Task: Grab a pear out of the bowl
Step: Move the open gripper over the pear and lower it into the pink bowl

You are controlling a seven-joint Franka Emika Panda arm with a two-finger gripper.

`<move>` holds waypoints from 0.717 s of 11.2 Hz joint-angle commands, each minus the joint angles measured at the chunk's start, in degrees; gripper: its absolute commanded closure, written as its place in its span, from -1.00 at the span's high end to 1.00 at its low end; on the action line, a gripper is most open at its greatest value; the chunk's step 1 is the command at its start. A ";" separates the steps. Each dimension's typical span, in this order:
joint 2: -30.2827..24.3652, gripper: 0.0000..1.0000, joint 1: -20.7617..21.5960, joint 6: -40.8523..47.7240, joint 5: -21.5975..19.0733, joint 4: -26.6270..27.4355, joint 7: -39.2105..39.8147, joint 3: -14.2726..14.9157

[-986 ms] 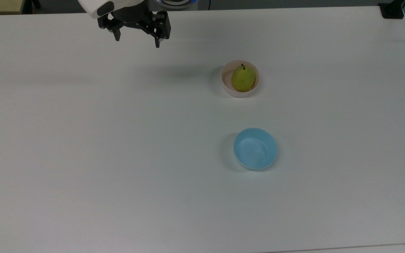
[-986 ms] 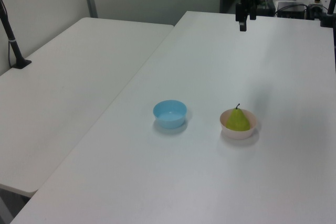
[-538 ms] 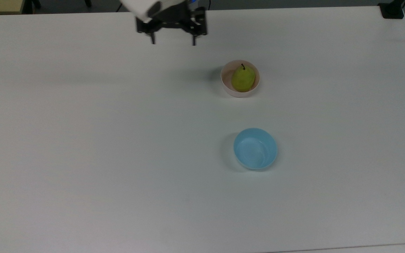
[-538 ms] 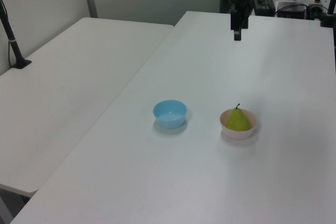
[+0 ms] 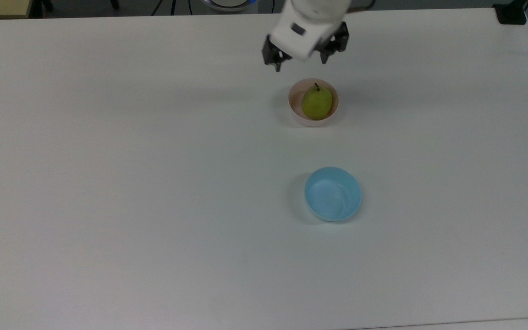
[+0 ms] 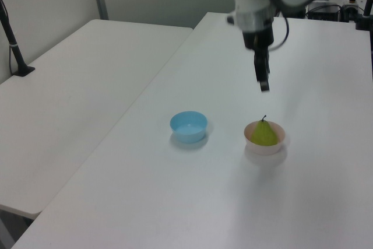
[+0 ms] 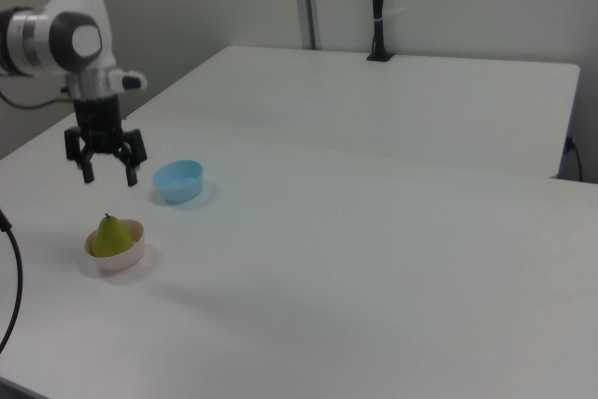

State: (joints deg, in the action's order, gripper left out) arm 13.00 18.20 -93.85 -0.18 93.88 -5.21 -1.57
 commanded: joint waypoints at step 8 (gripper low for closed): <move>13.28 1.00 5.62 -5.80 0.88 1.04 -0.07 0.86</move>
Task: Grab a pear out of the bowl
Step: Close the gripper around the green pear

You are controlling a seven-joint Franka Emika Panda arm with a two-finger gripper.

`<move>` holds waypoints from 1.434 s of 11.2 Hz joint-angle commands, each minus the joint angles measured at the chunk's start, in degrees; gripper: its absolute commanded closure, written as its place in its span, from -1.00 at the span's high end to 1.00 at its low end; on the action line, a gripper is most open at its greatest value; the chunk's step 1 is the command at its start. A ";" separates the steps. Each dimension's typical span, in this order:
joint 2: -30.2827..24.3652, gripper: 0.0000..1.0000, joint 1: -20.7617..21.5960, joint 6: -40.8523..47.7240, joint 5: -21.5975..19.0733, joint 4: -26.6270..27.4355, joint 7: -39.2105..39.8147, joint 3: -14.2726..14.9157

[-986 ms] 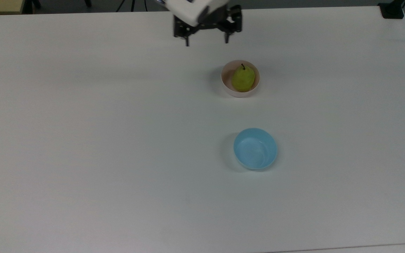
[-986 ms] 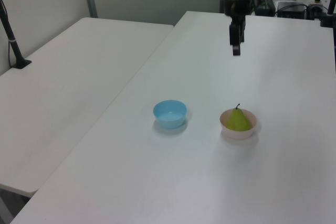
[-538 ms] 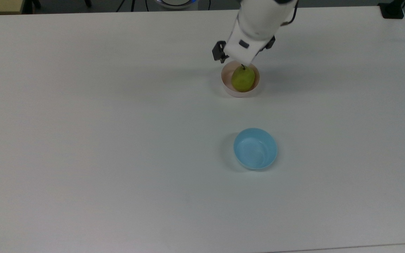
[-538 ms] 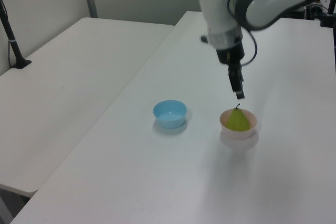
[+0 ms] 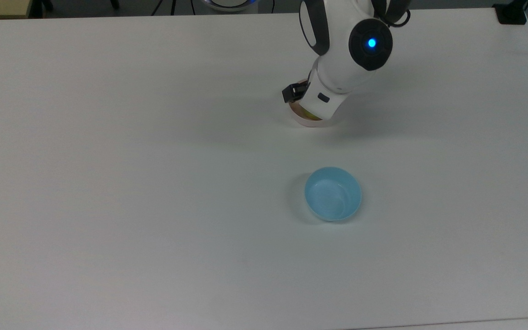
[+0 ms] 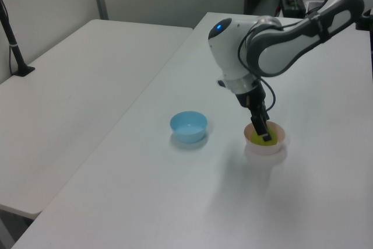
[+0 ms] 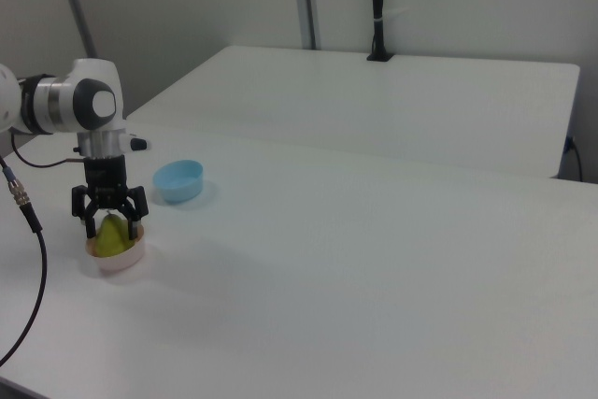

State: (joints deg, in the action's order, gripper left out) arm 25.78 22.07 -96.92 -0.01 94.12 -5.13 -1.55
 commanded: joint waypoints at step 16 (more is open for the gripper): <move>-11.19 -0.25 -9.21 0.16 1.41 -0.87 5.29 1.63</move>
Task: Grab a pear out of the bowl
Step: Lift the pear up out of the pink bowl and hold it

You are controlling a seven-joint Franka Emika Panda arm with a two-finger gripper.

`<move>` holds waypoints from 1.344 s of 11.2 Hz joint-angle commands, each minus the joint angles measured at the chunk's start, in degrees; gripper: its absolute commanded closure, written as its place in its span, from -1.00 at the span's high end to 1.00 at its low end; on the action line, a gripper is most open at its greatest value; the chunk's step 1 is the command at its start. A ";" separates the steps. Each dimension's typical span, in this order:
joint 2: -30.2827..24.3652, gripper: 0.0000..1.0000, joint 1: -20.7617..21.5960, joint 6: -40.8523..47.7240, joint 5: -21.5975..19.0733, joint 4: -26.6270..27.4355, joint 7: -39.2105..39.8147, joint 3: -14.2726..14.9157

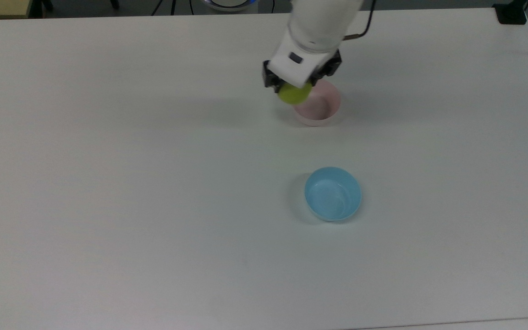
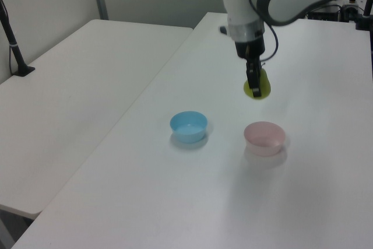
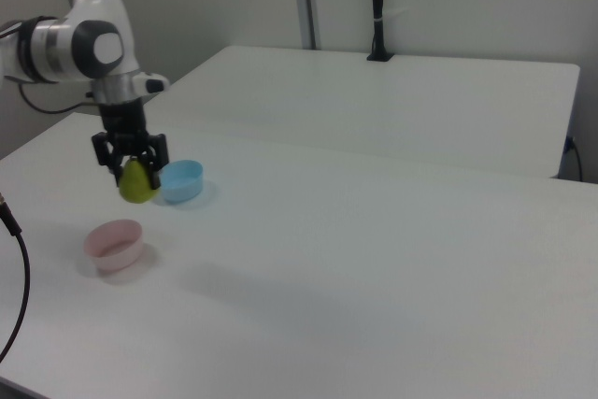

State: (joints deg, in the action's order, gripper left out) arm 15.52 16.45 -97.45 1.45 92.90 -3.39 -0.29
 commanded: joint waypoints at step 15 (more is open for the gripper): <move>6.57 1.00 -10.74 -5.66 3.92 0.70 5.95 0.64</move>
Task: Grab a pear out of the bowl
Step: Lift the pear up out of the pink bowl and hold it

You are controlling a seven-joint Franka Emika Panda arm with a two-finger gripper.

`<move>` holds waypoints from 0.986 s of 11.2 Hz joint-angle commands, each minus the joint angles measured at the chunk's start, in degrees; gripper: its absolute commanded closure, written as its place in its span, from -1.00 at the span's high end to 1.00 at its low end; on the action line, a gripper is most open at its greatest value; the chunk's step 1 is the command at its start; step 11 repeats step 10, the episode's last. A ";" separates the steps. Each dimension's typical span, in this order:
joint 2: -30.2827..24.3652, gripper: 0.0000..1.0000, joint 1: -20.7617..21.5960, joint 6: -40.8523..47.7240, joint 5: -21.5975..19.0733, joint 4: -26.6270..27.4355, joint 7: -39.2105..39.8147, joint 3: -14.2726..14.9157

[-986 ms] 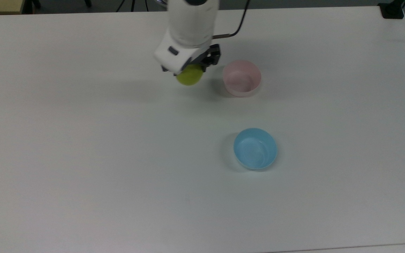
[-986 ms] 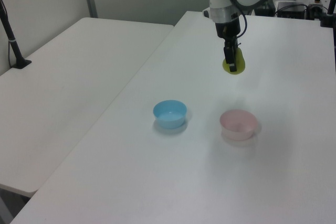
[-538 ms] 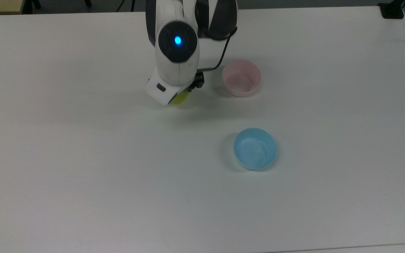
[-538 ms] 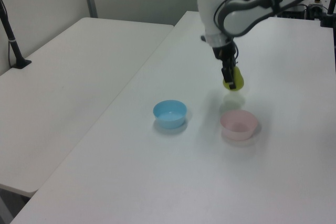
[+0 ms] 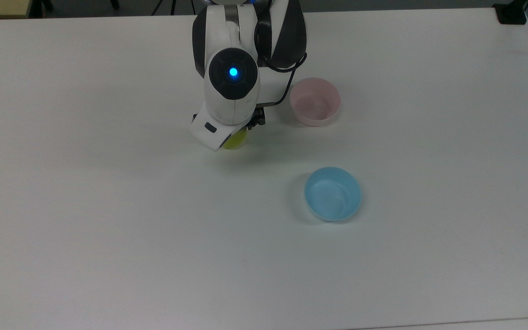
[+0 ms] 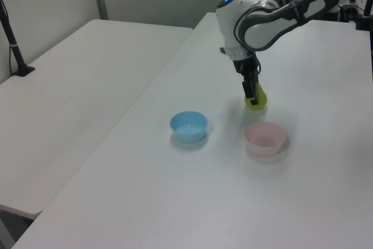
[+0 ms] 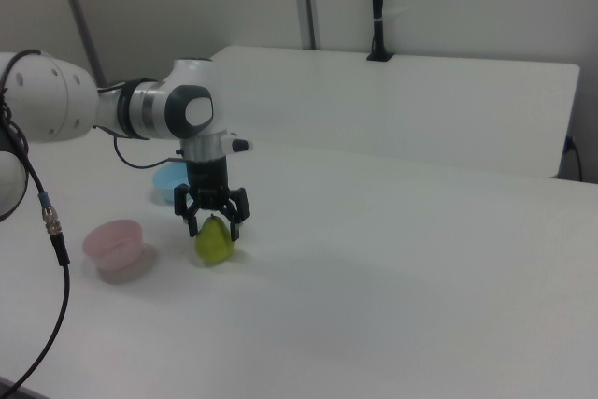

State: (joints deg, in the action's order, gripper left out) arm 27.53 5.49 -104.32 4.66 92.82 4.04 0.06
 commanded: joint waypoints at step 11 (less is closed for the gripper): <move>-20.67 1.00 -4.17 8.61 -0.36 0.34 -11.51 0.64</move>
